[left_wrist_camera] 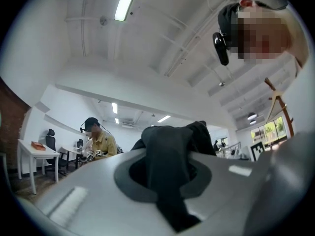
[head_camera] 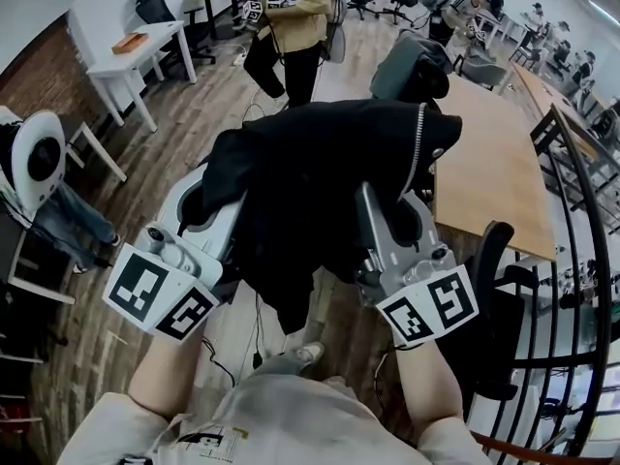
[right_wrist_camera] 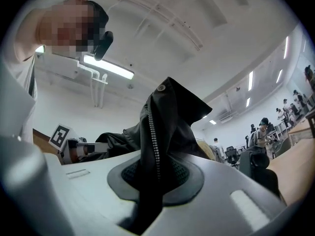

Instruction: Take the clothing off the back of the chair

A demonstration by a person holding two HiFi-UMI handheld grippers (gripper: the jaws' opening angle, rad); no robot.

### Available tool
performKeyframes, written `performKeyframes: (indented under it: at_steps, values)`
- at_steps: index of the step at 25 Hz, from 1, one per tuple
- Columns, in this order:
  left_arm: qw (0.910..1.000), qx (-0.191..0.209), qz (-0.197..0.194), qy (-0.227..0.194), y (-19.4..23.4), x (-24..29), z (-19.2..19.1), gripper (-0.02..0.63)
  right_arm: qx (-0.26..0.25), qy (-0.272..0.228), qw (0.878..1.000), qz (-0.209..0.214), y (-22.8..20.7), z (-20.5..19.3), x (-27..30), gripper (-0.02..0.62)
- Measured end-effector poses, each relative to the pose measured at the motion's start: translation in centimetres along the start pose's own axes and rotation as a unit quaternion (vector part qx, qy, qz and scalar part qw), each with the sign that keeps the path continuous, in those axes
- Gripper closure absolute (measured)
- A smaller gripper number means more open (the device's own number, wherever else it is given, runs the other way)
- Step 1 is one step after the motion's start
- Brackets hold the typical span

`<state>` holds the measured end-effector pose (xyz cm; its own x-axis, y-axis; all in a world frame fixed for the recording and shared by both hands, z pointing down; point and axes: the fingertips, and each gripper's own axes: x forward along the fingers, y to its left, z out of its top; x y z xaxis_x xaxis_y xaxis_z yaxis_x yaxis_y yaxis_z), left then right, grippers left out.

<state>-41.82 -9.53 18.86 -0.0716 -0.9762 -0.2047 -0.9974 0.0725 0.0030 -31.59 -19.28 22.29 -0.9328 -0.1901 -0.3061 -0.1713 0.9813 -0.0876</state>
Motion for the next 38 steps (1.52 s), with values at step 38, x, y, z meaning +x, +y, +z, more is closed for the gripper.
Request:
performKeyframes:
  at_steps: [38]
  values:
    - [0.9924,-0.022,0.008,0.121,1.0,-4.1,-16.4,0.558,0.061,0.14,0.988,-0.014,0.0,-15.1,-3.9,0.548]
